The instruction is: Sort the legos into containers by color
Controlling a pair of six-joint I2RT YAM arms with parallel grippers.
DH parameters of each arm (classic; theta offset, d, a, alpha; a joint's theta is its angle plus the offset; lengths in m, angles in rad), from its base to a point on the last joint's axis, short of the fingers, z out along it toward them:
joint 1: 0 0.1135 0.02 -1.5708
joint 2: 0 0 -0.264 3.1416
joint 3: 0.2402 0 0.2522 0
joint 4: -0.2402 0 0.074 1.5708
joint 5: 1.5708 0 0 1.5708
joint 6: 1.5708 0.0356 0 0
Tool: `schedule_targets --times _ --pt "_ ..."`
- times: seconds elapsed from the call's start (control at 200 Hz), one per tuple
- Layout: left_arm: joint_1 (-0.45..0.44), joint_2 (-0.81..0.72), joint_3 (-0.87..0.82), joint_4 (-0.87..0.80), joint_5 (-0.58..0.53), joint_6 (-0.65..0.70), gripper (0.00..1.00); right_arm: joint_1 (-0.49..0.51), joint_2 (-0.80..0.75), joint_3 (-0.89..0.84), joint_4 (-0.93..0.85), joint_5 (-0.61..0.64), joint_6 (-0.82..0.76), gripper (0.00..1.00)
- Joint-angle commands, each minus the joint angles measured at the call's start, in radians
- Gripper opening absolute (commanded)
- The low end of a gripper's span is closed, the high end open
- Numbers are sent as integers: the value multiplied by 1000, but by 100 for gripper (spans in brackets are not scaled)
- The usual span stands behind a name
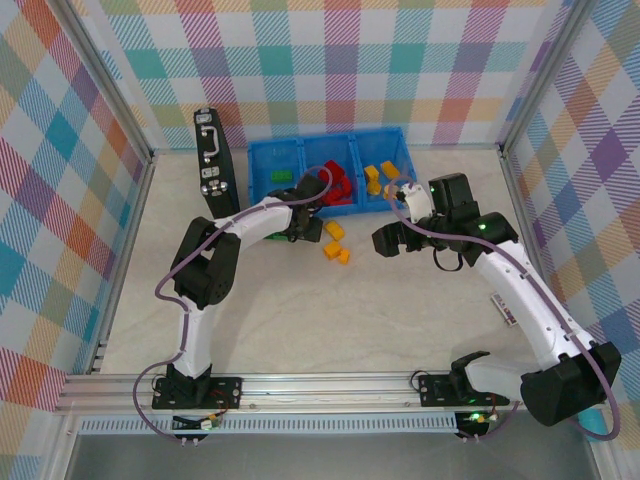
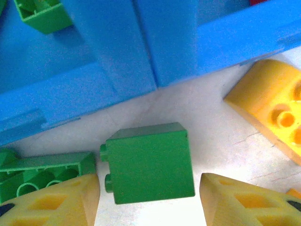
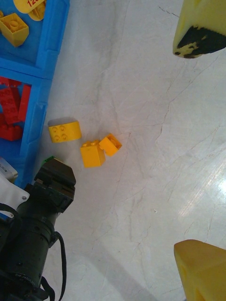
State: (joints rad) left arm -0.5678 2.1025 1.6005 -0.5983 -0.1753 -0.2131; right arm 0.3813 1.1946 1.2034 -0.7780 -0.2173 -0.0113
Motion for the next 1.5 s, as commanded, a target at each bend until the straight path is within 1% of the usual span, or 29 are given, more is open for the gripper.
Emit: schedule_targets --times 0.0,0.065,0.465,0.67,0.795,1.005,1.26,1.415,1.495 --pt "-11 19 35 5 18 -3 56 8 -9 5 16 -14 5 99" --pt "-12 23 36 9 25 -7 54 8 -9 5 16 -12 5 99" --pt "-12 48 33 -2 20 -24 53 8 -6 6 16 -14 5 99" --pt "-12 49 32 5 15 -28 46 8 -5 6 14 -14 5 99" --pt "-12 33 31 -9 13 -27 45 8 -7 5 16 -14 5 99" --pt "-12 -49 18 -59 11 -28 44 8 -13 -4 23 -24 5 99" --pt "-9 -158 32 -100 -82 12 43 8 -18 -11 28 -24 5 99" --pt "16 -160 90 -89 -135 60 43 8 -17 -9 26 -21 4 99" --pt "37 -141 122 -72 -144 86 43 8 -18 -7 23 -16 2 99"
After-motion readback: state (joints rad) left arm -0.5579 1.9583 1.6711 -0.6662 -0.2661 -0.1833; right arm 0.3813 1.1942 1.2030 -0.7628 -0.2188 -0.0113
